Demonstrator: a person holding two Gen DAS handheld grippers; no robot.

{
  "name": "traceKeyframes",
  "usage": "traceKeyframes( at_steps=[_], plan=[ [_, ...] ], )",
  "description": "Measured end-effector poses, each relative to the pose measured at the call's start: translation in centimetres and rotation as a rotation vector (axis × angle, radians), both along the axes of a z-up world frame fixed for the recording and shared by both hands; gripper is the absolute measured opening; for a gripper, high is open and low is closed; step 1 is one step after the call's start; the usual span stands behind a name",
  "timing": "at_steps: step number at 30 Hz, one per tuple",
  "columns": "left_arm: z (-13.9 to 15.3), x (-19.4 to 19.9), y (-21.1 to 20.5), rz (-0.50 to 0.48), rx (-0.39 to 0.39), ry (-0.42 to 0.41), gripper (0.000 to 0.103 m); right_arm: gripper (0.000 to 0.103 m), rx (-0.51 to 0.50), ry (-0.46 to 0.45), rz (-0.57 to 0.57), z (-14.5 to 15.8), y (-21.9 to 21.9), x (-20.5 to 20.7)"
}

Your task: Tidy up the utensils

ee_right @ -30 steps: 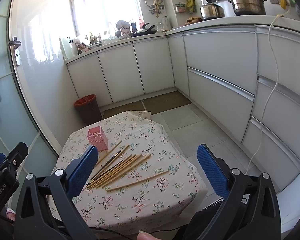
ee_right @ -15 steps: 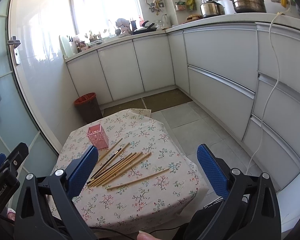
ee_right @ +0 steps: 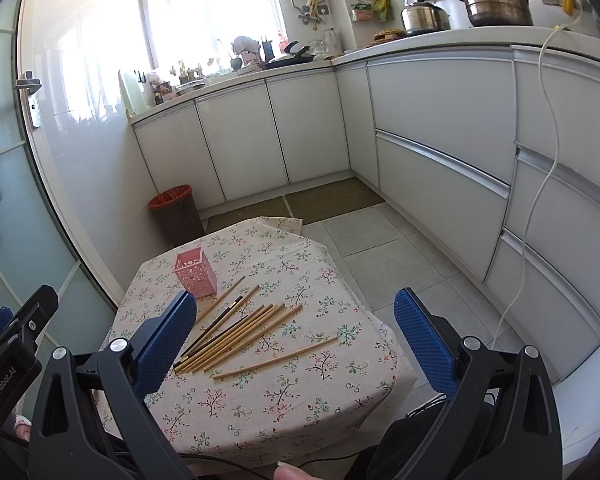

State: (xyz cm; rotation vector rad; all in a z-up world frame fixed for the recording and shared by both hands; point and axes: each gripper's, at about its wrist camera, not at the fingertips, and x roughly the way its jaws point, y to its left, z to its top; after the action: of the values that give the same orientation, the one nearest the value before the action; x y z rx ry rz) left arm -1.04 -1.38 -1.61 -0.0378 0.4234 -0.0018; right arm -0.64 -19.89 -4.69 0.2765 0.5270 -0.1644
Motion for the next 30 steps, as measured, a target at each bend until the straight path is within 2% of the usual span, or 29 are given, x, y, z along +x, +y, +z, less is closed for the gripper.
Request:
traceKeyframes(
  at_steps=[11,17,20,22,25,28,30],
  plan=[
    [-0.3,0.1,0.1,0.004,0.002,0.017,0.096,0.096,-0.001,0.015,0.002,-0.4,0.3,0.4],
    [-1.1,2.3,0.2,0.003,0.011,0.081,0.096,0.096,0.007,0.074,0.013,-1.6,0.1,1.9],
    [-2.3,5.6,0.2,-0.012,0.030,0.180,0.096,0.096,0.030,0.137,0.028,-3.1,-0.5,3.5],
    [-3.8,9.0,0.5,-0.032,0.032,0.283,0.096,0.096,0.064,0.204,0.052,-4.6,-1.1,5.1],
    [-6.9,14.9,1.5,-0.060,0.012,0.468,0.096,0.096,0.193,0.313,0.067,-8.0,-3.2,7.9],
    [-9.7,19.4,1.9,-0.065,0.009,0.571,0.096,0.096,0.317,0.377,0.032,-11.7,-5.7,9.9],
    [-11.6,22.0,0.9,-0.128,0.006,0.643,0.096,0.096,0.373,0.417,0.012,-14.0,-6.9,11.1]
  ],
)
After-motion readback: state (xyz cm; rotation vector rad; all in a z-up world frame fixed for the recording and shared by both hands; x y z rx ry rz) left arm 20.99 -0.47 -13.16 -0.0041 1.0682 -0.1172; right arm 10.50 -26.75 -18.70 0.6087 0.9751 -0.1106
